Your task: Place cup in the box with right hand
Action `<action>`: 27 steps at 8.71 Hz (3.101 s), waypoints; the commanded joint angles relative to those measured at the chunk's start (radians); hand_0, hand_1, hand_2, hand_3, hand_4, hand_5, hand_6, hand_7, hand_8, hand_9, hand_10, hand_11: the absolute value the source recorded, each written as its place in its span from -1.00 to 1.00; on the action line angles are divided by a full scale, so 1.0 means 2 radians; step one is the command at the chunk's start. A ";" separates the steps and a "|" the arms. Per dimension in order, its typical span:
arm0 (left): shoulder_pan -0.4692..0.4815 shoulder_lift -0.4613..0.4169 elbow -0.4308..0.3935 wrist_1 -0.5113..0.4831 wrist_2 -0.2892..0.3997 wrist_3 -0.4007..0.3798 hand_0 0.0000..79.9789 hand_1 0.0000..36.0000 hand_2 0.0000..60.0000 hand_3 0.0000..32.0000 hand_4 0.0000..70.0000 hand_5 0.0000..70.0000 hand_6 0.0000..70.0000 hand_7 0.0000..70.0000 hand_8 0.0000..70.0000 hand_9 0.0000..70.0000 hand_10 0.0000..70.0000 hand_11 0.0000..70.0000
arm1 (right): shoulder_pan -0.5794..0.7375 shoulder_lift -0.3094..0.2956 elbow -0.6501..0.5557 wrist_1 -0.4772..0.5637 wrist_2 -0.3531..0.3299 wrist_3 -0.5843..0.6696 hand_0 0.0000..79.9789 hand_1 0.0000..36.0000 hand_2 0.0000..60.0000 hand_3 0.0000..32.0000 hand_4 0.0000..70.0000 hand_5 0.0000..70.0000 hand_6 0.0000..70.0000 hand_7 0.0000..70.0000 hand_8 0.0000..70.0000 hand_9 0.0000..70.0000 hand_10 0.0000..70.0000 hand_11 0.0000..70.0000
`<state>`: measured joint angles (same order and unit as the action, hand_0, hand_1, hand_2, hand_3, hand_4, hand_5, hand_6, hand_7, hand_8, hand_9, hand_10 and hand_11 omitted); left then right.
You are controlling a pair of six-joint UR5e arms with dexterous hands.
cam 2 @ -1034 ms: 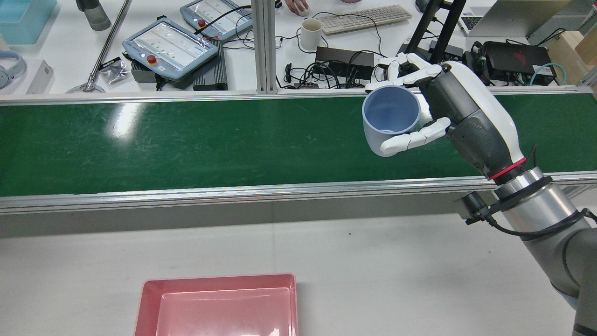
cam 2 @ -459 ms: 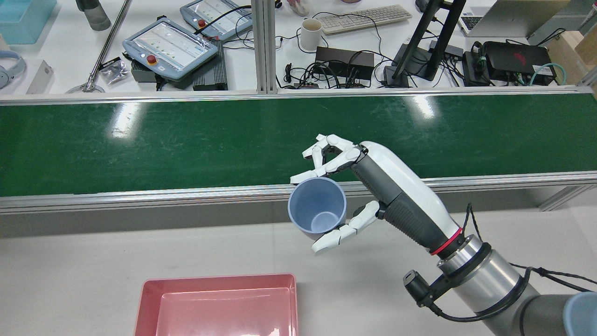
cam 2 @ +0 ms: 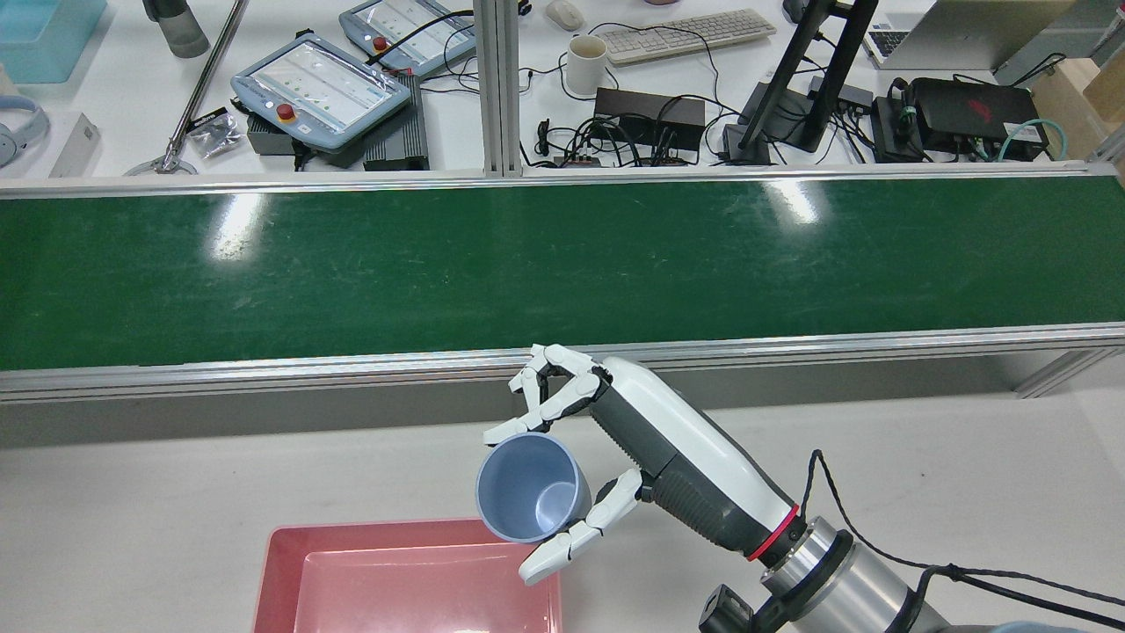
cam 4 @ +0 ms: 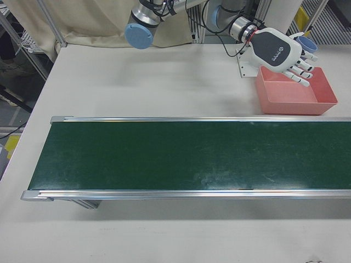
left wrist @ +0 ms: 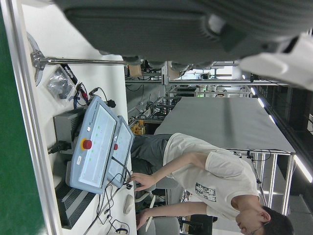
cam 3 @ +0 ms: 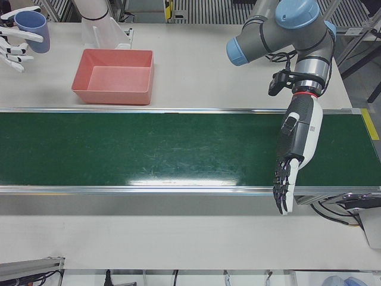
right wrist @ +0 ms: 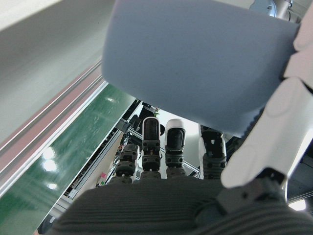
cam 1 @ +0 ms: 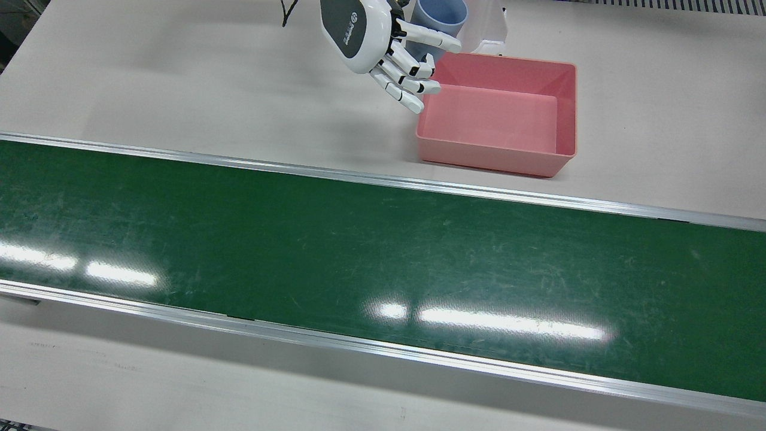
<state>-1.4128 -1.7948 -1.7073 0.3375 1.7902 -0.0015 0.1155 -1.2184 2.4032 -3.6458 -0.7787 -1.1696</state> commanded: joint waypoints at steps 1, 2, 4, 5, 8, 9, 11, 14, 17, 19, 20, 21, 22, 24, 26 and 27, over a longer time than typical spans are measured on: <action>0.000 0.000 0.000 0.000 0.000 0.000 -1.00 -1.00 -1.00 -1.00 -1.00 -1.00 -1.00 -1.00 -1.00 -1.00 -1.00 -1.00 | -0.003 0.004 -0.020 0.005 0.007 0.002 0.15 -1.00 -1.00 -1.00 1.00 -1.00 -0.67 0.56 -0.81 -0.47 -0.90 -0.88; 0.000 0.000 0.000 0.000 0.000 0.000 -1.00 -1.00 -1.00 -1.00 -1.00 -1.00 -1.00 -1.00 -1.00 -1.00 -1.00 -1.00 | -0.003 0.004 -0.019 0.005 0.007 0.003 0.14 -1.00 -1.00 -1.00 1.00 -1.00 -0.72 0.32 -0.86 -0.58 -0.94 -0.93; 0.000 0.000 0.000 0.000 -0.001 0.000 -1.00 -1.00 -1.00 -1.00 -1.00 -1.00 -1.00 -1.00 -1.00 -1.00 -1.00 -1.00 | -0.003 0.007 -0.020 0.006 0.007 0.006 -0.04 -1.00 -1.00 -1.00 0.70 -1.00 -0.85 -0.22 -0.99 -0.82 -0.99 -1.00; 0.000 0.000 0.000 0.000 0.000 0.000 -1.00 -1.00 -1.00 -1.00 -1.00 -1.00 -1.00 -1.00 -1.00 -1.00 -1.00 -1.00 | -0.003 0.007 -0.019 0.006 0.007 0.006 -0.06 -1.00 -1.00 -1.00 0.68 -1.00 -0.86 -0.21 -0.99 -0.82 -0.99 -1.00; 0.000 0.000 0.000 0.000 0.000 0.000 -1.00 -1.00 -1.00 -1.00 -1.00 -1.00 -1.00 -1.00 -1.00 -1.00 -1.00 -1.00 | 0.011 -0.004 -0.008 0.004 0.007 0.048 -0.05 -1.00 -1.00 -1.00 0.69 -1.00 -0.85 -0.11 -0.98 -0.78 -0.97 -0.99; 0.000 0.000 0.000 0.000 0.000 0.000 -1.00 -1.00 -1.00 -1.00 -1.00 -1.00 -1.00 -1.00 -1.00 -1.00 -1.00 -1.00 | 0.044 -0.023 0.002 0.002 0.007 0.092 -0.04 -1.00 -1.00 -1.00 0.66 -1.00 -0.85 -0.11 -0.97 -0.78 -0.97 -0.98; 0.000 0.000 0.000 -0.001 -0.001 0.000 -1.00 -1.00 -1.00 -1.00 -1.00 -1.00 -1.00 -1.00 -1.00 -1.00 -1.00 -1.00 | 0.136 -0.076 -0.004 0.001 -0.008 0.208 0.05 -1.00 -1.00 -1.00 0.71 -1.00 -0.83 -0.09 -0.97 -0.77 -0.98 -0.98; 0.000 0.000 0.000 -0.001 0.000 0.000 -1.00 -1.00 -1.00 -1.00 -1.00 -1.00 -1.00 -1.00 -1.00 -1.00 -1.00 -1.00 | 0.325 -0.086 -0.052 -0.003 -0.106 0.303 0.10 -1.00 -1.00 -1.00 0.94 -1.00 -0.80 -0.02 -0.95 -0.75 -0.91 -0.88; 0.000 0.000 0.000 -0.001 0.000 0.000 -1.00 -1.00 -1.00 -1.00 -1.00 -1.00 -1.00 -1.00 -1.00 -1.00 -1.00 -1.00 | 0.468 -0.098 -0.154 -0.003 -0.170 0.434 0.13 -1.00 -1.00 -1.00 1.00 -1.00 -0.77 0.10 -0.94 -0.73 -0.94 -0.93; 0.000 0.000 0.000 -0.001 0.000 0.000 -1.00 -1.00 -1.00 -1.00 -1.00 -1.00 -1.00 -1.00 -1.00 -1.00 -1.00 -1.00 | 0.556 -0.105 -0.195 0.007 -0.209 0.438 0.12 -1.00 -1.00 -1.00 0.95 -1.00 -0.77 0.08 -0.94 -0.73 -0.94 -0.92; -0.001 0.000 0.000 -0.001 0.000 0.000 -1.00 -1.00 -1.00 -1.00 -1.00 -1.00 -1.00 -1.00 -1.00 -1.00 -1.00 -1.00 | 0.598 -0.123 -0.231 0.058 -0.229 0.438 0.12 -1.00 -1.00 -1.00 0.95 -1.00 -0.77 0.08 -0.94 -0.71 -0.91 -0.88; 0.000 0.000 0.000 -0.001 0.000 0.000 -1.00 -1.00 -1.00 -1.00 -1.00 -1.00 -1.00 -1.00 -1.00 -1.00 -1.00 -1.00 | 0.632 -0.127 -0.303 0.145 -0.281 0.458 0.12 -1.00 -1.00 -1.00 0.83 -1.00 -0.77 0.03 -0.93 -0.71 -0.87 -0.82; 0.000 0.000 -0.001 -0.001 0.000 -0.001 -1.00 -1.00 -1.00 -1.00 -1.00 -1.00 -1.00 -1.00 -1.00 -1.00 -1.00 -1.00 | 0.658 -0.127 -0.353 0.196 -0.311 0.469 0.13 -1.00 -1.00 -1.00 0.76 -1.00 -0.76 0.06 -0.92 -0.69 -0.81 -0.74; 0.000 0.000 -0.001 -0.001 0.000 0.000 -1.00 -1.00 -1.00 -1.00 -1.00 -1.00 -1.00 -1.00 -1.00 -1.00 -1.00 -1.00 | 0.713 -0.147 -0.371 0.203 -0.328 0.467 0.12 -1.00 -1.00 -1.00 0.87 -1.00 -0.72 0.26 -0.87 -0.58 -0.78 -0.69; 0.000 0.000 -0.001 -0.001 0.000 0.000 -1.00 -1.00 -1.00 -1.00 -1.00 -1.00 -1.00 -1.00 -1.00 -1.00 -1.00 -1.00 | 0.720 -0.149 -0.370 0.203 -0.329 0.466 0.13 -1.00 -1.00 -1.00 0.78 -1.00 -0.73 0.22 -0.89 -0.61 -0.82 -0.75; 0.000 0.000 0.000 -0.001 0.000 0.000 -1.00 -1.00 -1.00 -1.00 -1.00 -1.00 -1.00 -1.00 -1.00 -1.00 -1.00 -1.00 | 0.719 -0.149 -0.370 0.202 -0.329 0.467 0.15 -1.00 -1.00 -1.00 0.78 -1.00 -0.73 0.22 -0.89 -0.61 -0.84 -0.77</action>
<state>-1.4132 -1.7948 -1.7088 0.3359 1.7902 -0.0018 1.5367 -1.5095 1.6680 -3.2453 -1.4288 -0.2376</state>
